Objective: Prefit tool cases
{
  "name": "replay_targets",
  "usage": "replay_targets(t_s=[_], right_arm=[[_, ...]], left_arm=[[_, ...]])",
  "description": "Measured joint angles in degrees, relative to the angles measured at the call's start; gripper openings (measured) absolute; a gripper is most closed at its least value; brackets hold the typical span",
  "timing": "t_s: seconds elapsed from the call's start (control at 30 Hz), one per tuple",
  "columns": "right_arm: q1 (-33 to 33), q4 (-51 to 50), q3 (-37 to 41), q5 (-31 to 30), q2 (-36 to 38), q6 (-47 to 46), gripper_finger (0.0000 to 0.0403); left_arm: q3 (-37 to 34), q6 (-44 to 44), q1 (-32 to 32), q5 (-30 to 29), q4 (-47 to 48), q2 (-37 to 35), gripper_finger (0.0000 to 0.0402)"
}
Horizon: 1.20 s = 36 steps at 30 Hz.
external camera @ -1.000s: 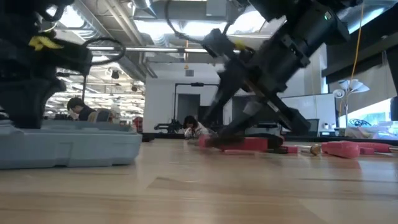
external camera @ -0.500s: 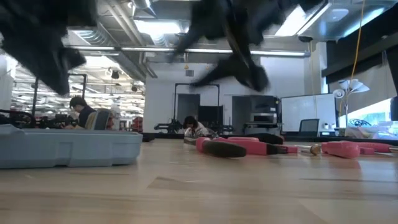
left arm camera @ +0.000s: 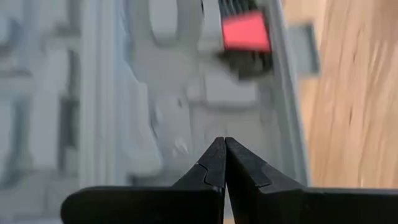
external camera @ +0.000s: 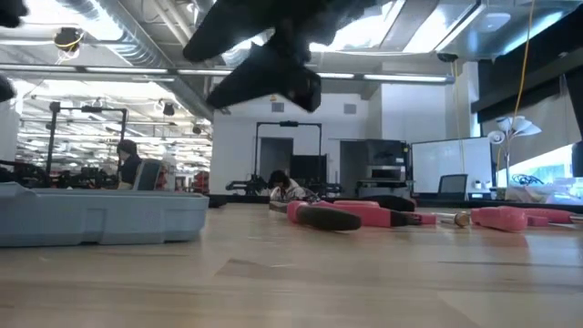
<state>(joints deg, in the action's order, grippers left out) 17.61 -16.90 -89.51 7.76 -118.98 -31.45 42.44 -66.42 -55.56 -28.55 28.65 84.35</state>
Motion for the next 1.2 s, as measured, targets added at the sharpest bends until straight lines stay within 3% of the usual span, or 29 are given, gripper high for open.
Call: replay_targets(t_s=[0.27,0.43,0.57,0.67,0.87,1.03,1.2], right_arm=[[0.0,0.44,-2.1,0.02,-2.08,0.05,0.0182],[0.0,0.37,-2.1,-0.58,-2.08,0.48,0.0182],[0.1,-0.77,-2.08,0.78,-2.08,3.64,0.0182],[0.42,-2.33,-2.08,0.86,-2.08,7.29,0.0182],[1.3,-3.77,-2.08,3.77,-2.17,17.24,0.0182],[1.6,-4.3,-2.06,-0.51,-2.61,20.0,0.0182],[1.07,-5.46,-1.89,-0.86,-4.07,23.35,0.0182]], left_arm=[[-0.13,-1.07,1.79,1.36,0.15,6.27,0.0],[0.09,11.72,6.57,0.06,-8.7,10.01,0.0],[0.03,23.41,10.54,2.78,-18.25,11.68,0.0],[0.0,29.27,13.0,4.41,-20.25,11.88,0.0],[-0.09,35.72,17.36,4.24,-21.04,11.9,0.0],[-0.2,39.72,20.34,4.32,-23.62,12.02,0.0],[-0.11,39.88,21.88,4.27,-24.29,11.04,0.0]])
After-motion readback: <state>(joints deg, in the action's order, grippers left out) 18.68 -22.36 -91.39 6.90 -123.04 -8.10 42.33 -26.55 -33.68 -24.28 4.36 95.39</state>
